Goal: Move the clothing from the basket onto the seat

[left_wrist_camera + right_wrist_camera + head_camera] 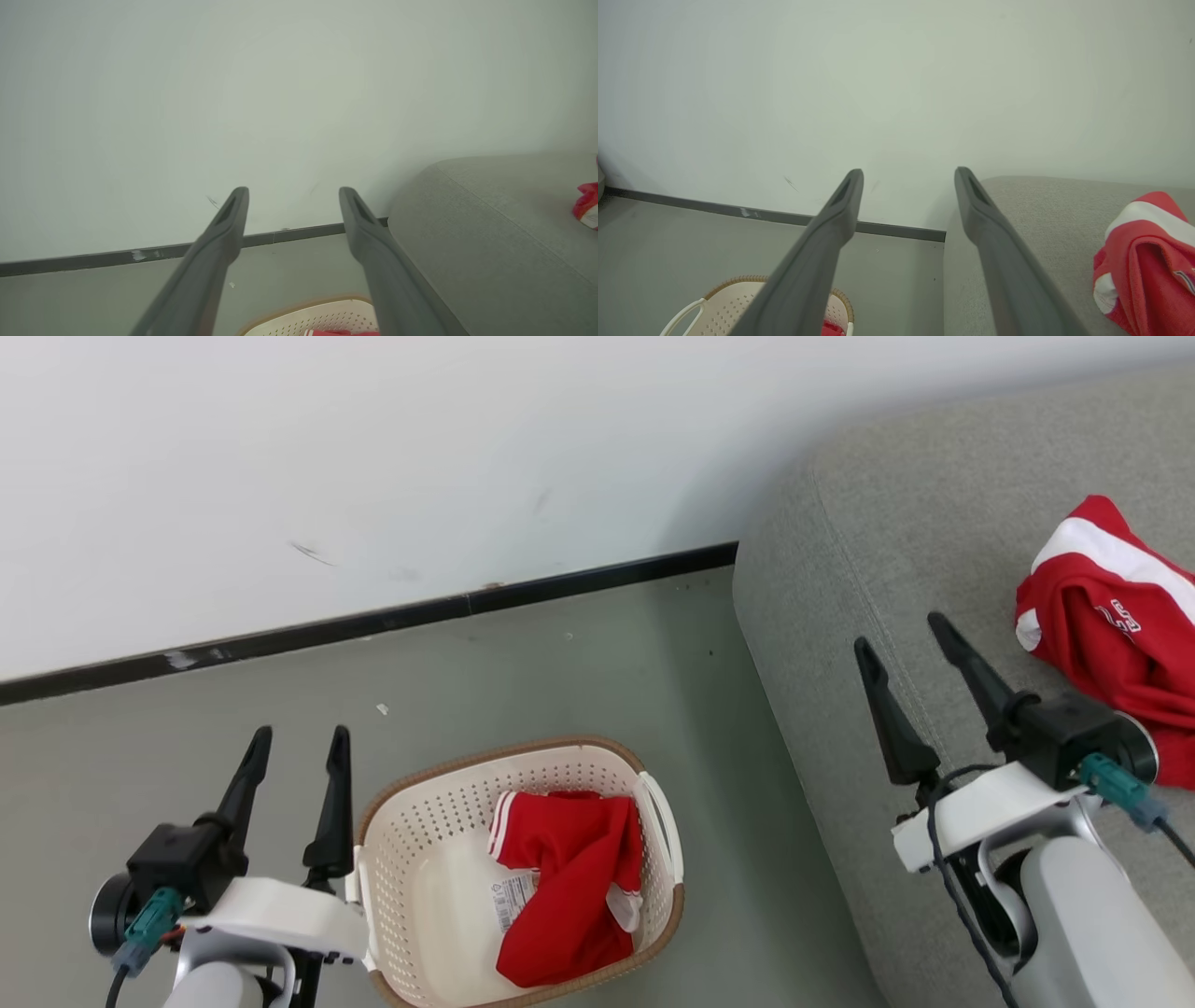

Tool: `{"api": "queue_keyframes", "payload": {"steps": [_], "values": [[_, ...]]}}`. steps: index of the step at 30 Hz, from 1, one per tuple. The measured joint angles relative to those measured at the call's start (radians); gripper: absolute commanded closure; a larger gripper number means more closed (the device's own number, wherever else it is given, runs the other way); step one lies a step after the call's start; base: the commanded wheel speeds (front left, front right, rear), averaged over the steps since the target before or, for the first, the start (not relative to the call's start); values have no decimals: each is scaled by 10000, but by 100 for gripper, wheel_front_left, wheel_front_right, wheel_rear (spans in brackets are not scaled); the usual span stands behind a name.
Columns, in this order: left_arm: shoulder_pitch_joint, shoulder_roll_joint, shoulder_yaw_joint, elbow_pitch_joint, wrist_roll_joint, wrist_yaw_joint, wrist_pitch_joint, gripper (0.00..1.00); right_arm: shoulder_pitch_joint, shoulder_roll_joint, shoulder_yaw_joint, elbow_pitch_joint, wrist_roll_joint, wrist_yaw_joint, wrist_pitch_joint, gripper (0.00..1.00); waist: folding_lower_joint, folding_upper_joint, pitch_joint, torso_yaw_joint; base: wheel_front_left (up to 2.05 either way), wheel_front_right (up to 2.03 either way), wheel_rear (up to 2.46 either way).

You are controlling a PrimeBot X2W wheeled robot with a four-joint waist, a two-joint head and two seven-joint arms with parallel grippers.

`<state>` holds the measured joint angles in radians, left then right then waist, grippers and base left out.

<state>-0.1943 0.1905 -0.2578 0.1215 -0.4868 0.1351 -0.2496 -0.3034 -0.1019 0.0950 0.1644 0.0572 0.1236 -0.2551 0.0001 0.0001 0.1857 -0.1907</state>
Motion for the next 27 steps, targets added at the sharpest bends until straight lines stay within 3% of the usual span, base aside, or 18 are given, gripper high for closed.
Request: {"api": "queue_keyframes", "payload": {"steps": [13, 27], "values": [[1251, -253, 867, -134, -13, 343, -29, 0, 1529, 314, -291, -263, -449, 0, 0, 0, 0, 0, -926, 544, 0, 0, 0], [2104, -240, 1035, -215, 575, 393, -29, 0, 2809, 514, -573, -637, -529, 0, 0, 0, 0, 0, -1668, 925, 0, 0, 0]]}}
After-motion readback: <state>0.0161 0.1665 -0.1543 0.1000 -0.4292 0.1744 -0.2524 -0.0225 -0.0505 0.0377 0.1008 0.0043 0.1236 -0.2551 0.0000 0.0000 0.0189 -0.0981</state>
